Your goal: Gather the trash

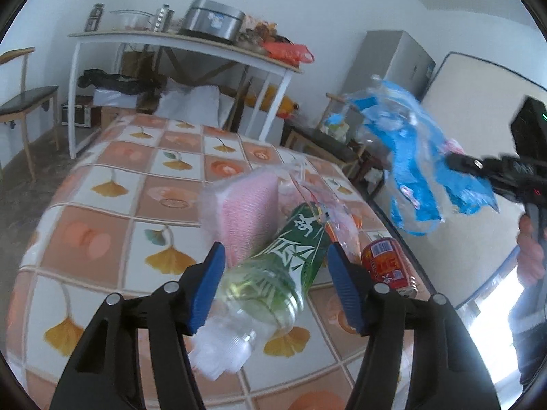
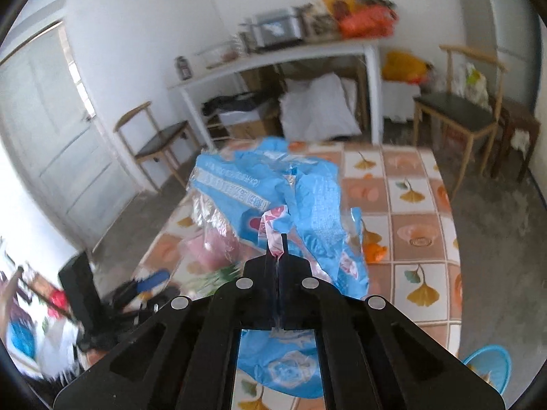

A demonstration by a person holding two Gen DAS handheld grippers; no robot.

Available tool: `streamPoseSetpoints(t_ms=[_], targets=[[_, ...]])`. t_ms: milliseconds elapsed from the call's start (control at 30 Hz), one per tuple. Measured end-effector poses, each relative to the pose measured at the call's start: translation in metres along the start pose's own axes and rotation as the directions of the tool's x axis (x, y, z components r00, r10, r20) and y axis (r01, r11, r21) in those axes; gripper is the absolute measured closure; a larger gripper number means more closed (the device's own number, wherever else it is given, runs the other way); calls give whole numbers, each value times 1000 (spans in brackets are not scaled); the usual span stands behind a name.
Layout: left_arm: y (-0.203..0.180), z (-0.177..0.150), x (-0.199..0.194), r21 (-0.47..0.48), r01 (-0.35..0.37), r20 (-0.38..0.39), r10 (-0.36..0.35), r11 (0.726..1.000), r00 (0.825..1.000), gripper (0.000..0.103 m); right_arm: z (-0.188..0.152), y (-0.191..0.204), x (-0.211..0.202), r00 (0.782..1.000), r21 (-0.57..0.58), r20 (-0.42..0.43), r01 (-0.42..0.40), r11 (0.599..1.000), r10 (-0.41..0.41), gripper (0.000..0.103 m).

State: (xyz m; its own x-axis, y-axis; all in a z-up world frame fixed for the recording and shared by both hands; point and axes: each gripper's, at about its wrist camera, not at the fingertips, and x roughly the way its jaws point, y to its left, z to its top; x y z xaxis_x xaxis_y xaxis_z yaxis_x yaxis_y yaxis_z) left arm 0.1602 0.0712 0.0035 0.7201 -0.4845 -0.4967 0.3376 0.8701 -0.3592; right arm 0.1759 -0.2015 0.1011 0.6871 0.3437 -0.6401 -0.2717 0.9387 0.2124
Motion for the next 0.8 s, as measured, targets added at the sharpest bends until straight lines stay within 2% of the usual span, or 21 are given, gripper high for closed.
streamPoseSetpoints(t_ms=[67,167,300,367,433,500,600,700,800], targets=[[5,0,-19,-21,-13,32,13,1000,999,43,-10,15,-11,1000,-56,0,-6,998,6,103],[10,6,-52,-53,-11,105,17,999,994,43,-36,39,-17,997,-145,-63,-43,989,34,103],[7,21,-85,-75,55,187,-40,996,982,46,-79,64,-4,981,-225,-188,-91,970,49,103],[1,26,-89,-66,87,186,-74,994,980,48,-100,73,0,966,-233,-246,-139,963,80,103],[-8,24,-83,-57,118,145,-108,991,983,48,-111,75,-1,957,-217,-267,-170,961,109,103],[-16,15,-72,-55,134,71,-130,989,989,49,-118,73,-7,953,-178,-268,-195,964,144,103],[-29,-12,-52,-45,145,-51,-147,988,988,51,-123,59,-23,951,-94,-241,-220,971,192,103],[-35,-36,-37,-70,163,-129,-171,984,977,51,-129,54,-34,950,-45,-220,-237,971,221,103],[-43,-61,-20,-93,176,-216,-193,980,957,52,-132,51,-29,948,-12,-226,-231,973,223,103]])
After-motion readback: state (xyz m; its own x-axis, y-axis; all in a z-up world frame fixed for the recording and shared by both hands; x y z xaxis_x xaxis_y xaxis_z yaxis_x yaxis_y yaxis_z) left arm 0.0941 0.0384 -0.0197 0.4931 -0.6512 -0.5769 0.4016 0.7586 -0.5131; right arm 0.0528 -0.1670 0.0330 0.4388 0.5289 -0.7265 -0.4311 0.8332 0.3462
